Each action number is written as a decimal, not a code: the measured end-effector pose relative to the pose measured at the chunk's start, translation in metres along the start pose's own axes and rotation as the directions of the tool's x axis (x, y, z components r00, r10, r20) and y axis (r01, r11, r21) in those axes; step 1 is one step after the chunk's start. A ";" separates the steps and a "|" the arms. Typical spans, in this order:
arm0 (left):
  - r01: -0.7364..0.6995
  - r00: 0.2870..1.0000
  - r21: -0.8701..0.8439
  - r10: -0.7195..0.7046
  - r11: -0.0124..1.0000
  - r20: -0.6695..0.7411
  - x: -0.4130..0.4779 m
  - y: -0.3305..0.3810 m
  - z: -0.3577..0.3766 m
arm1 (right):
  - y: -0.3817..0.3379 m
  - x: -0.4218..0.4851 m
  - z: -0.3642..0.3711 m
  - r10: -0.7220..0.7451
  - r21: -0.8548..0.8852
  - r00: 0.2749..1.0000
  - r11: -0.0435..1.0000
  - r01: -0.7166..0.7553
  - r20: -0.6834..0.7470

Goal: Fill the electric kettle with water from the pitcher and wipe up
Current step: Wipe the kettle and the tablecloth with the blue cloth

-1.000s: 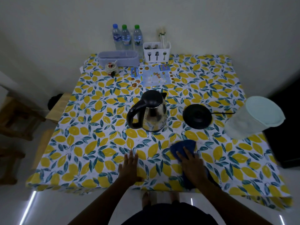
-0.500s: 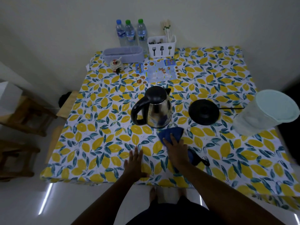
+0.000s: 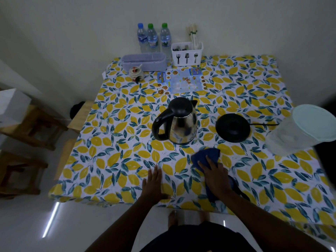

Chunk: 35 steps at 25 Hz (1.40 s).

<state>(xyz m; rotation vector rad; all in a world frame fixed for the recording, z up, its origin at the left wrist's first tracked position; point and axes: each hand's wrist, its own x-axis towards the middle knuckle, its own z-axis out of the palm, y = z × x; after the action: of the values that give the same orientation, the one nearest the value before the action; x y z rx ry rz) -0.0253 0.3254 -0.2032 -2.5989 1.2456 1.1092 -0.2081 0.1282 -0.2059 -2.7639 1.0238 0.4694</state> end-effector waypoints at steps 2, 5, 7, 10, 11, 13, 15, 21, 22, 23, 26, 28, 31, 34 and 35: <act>0.004 1.000 0.000 -0.004 1.000 0.000 0.001 0.000 0.001 | -0.015 0.018 -0.011 0.129 0.080 0.990 0.989 -0.124 -0.056; 0.003 1.000 -0.001 -0.003 1.000 -0.004 0.001 0.000 0.001 | -0.048 0.033 -0.017 0.091 0.118 0.995 0.989 -0.087 -0.031; 0.001 1.000 0.000 -0.001 1.000 -0.010 0.001 0.000 0.001 | -0.063 0.029 -0.010 -0.063 0.106 0.998 0.992 0.064 -0.011; 0.013 1.000 -0.003 -0.013 1.000 -0.019 0.001 0.000 0.002 | -0.064 0.005 0.009 -0.243 -0.030 0.964 0.968 0.247 0.106; 0.017 1.000 0.001 -0.017 1.000 -0.022 0.001 0.000 0.002 | -0.059 -0.002 0.018 -0.248 -0.027 0.958 0.967 0.254 0.143; 0.033 0.999 0.008 -0.033 0.999 -0.014 0.002 0.002 0.002 | -0.046 -0.020 0.023 -0.271 -0.008 0.953 0.962 0.274 0.134; 0.074 0.997 0.002 -0.074 0.997 -0.009 0.005 0.012 0.000 | -0.028 -0.031 0.028 -0.242 0.006 0.962 0.970 0.243 0.125; -0.043 0.995 0.084 0.050 0.995 -0.084 0.013 0.076 0.008 | 0.027 -0.044 0.019 -0.026 0.014 0.998 1.000 0.026 0.053; -0.101 0.992 0.096 0.107 0.990 -0.070 0.015 0.090 0.012 | 0.041 -0.046 0.017 0.011 0.026 0.999 1.000 -0.012 0.035; -0.152 0.986 0.095 0.158 0.984 -0.051 0.017 0.103 0.015 | 0.054 -0.050 0.016 0.062 0.045 0.998 0.997 -0.062 0.009; -0.270 0.962 0.120 0.273 0.955 -0.011 0.025 0.137 0.019 | 0.095 -0.059 0.006 0.211 0.098 0.977 0.973 -0.207 -0.039; -0.299 0.954 0.152 0.299 0.942 0.024 0.032 0.158 0.021 | 0.123 -0.066 0.003 0.301 0.139 0.952 0.946 -0.292 -0.053; -0.316 0.949 0.179 0.314 0.932 0.041 0.041 0.183 0.023 | 0.152 -0.072 0.011 0.384 0.206 0.921 0.908 -0.364 -0.063; -0.336 0.938 0.209 0.345 0.918 -0.008 0.042 0.196 0.028 | 0.164 -0.073 0.025 0.377 0.216 0.924 0.910 -0.355 -0.068; -0.346 0.934 0.212 0.357 0.914 -0.018 0.041 0.198 0.029 | 0.165 -0.072 0.028 0.374 0.219 0.924 0.911 -0.351 -0.077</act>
<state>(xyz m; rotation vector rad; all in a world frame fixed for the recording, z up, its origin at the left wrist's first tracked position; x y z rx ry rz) -0.1634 0.1753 -0.2023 -2.3252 1.7905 0.8915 -0.3750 0.0548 -0.2138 -2.4493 1.5352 0.2301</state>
